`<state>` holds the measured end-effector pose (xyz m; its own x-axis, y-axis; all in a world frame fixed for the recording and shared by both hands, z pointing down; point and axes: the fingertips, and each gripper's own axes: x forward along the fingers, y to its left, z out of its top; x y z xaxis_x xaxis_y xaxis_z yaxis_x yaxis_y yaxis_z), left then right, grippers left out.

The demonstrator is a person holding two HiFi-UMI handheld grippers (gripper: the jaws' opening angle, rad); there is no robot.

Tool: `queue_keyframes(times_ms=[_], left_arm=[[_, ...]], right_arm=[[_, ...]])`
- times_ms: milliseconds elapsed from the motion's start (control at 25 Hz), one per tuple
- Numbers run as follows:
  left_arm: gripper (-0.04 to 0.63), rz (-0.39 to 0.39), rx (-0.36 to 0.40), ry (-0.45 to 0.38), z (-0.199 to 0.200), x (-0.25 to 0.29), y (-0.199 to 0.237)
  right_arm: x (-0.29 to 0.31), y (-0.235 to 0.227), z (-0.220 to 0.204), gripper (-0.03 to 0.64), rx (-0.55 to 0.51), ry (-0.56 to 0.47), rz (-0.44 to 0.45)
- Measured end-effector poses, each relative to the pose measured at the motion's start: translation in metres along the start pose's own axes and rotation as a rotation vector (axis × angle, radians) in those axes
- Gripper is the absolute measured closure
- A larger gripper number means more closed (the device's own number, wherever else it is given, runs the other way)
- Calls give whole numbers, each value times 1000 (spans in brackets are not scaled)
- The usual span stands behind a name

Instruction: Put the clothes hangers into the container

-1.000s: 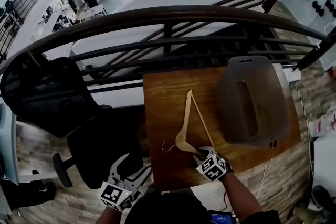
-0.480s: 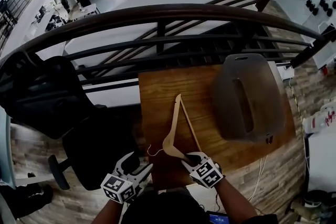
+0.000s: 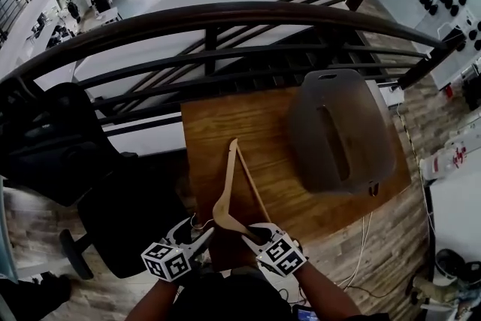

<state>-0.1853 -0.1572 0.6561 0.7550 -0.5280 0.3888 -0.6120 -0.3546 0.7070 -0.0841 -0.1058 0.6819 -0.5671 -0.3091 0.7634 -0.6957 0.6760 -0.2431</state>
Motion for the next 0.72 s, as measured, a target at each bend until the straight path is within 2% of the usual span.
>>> queue_keyframes(times_ms=[280, 400, 480, 600, 720], left_arm=[[258, -59, -349, -31, -20, 22, -3], [264, -70, -381, -42, -20, 29, -6], [322, -64, -400, -51, -18, 29, -6], [508, -61, -487, -71, -17, 26, -6], [522, -85, -551, -82, -17, 25, -10]], right_arm=[[5, 19, 5, 538, 12, -21, 11], [4, 25, 5, 538, -3, -20, 11], [4, 29, 3, 538, -17, -17, 10], [0, 33, 2, 538, -4, -23, 19], [-3, 34, 0, 537, -5, -30, 17]])
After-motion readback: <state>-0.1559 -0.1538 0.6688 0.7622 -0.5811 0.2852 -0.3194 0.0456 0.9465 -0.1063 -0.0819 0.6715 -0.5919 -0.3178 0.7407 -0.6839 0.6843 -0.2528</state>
